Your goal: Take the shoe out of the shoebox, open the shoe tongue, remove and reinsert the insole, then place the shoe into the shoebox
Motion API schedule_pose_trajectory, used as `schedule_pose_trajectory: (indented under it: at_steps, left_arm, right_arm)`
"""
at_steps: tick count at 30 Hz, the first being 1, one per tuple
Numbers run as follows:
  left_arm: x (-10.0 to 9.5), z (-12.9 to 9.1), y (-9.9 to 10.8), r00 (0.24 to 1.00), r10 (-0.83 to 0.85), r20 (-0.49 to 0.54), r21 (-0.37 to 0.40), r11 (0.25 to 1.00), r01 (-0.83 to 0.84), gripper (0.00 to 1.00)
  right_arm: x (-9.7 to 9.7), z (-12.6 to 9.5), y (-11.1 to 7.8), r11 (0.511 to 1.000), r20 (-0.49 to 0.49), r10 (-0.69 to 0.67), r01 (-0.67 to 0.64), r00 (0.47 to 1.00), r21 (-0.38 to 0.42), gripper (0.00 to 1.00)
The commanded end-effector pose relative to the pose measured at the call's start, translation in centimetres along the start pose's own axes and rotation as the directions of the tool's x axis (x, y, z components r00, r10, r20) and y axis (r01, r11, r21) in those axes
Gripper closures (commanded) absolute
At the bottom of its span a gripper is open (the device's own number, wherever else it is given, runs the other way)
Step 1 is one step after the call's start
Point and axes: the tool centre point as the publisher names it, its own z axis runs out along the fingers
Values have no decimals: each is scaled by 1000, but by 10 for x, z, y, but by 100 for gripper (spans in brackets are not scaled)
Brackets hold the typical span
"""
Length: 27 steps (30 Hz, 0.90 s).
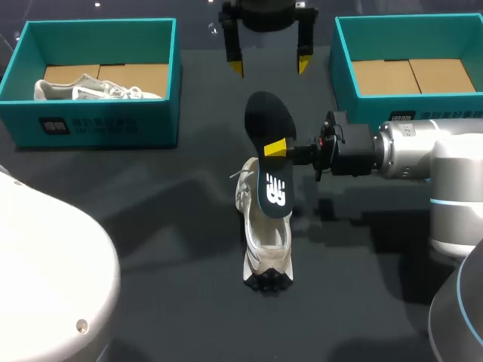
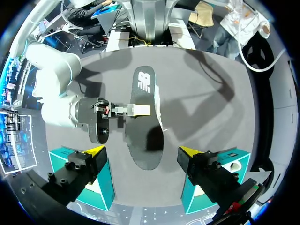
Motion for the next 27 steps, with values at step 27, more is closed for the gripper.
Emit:
schedule_pose_trajectory:
  at_steps: [27]
  left_arm:
    - [48, 3, -8, 816, -7, 577, -42, 998, 38, 0]
  right_arm:
    - [0, 1, -1, 1000, 3, 0, 0, 1000, 0, 100]
